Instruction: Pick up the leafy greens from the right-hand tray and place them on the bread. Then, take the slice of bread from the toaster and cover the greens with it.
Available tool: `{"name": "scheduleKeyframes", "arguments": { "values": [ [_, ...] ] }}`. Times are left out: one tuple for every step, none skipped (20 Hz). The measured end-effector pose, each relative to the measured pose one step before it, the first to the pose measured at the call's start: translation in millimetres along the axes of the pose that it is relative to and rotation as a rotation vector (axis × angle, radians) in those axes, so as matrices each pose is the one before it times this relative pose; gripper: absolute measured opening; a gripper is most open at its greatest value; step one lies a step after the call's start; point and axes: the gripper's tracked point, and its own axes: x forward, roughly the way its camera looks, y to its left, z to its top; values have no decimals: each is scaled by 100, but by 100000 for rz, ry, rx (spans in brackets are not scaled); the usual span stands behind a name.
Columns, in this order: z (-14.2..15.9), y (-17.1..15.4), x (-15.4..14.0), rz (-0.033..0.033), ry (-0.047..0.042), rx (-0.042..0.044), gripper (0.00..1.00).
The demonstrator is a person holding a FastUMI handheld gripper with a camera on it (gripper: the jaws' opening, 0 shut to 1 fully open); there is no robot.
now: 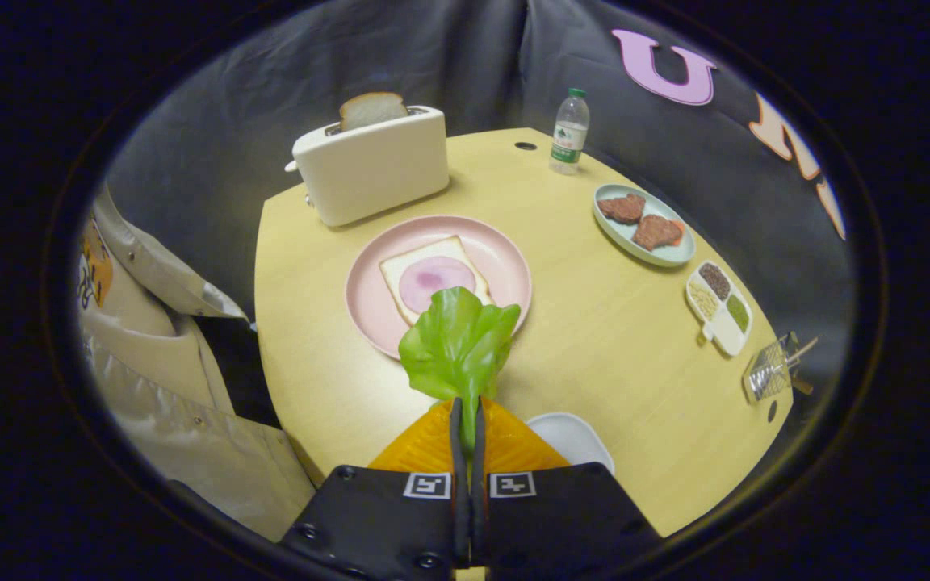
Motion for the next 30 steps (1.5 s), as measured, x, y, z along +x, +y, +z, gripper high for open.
{"name": "scheduleKeyframes", "arguments": {
  "values": [
    [643,324,419,291,-409,-423,4],
    [581,346,484,485,-314,-353,4],
    [668,295,402,446,-408,-178,4],
    [551,361,509,440,-554,5,4],
    [653,160,448,131,-668,39,4],
    [520,226,445,76,-607,123,4],
    [611,110,501,-79,-727,197,4],
    [611,47,553,-546,-672,315,4],
    [530,212,521,384,-277,678,4],
    [486,276,629,500,-612,644,4],
    [514,306,538,813,-341,459,4],
    [340,325,550,574,42,48,4],
    [388,265,625,756,102,-318,4],
    [393,324,674,548,147,-394,4],
    [298,339,712,1157,464,37,4],
    [189,448,695,1326,795,408,4],
    [135,541,528,1785,1283,585,4],
    [126,274,633,1138,841,-142,5],
    [106,194,570,1399,1524,62,7],
    [-48,-29,258,-764,659,-369,8],
    [214,-258,272,-631,176,-524,10],
    [106,-251,348,-673,310,105,10],
    [203,-369,181,-1293,201,252,14],
    [-56,-300,241,-815,474,141,18],
    [-68,-120,148,-106,1258,483,18],
    [-219,145,297,261,1045,336,24],
    [-27,-188,54,-1435,441,-818,30],
    [-126,-49,118,-178,340,-383,36],
    [118,87,-52,-84,-182,-167,42],
    [238,62,-21,-184,-850,-43,48]
  ]
}}
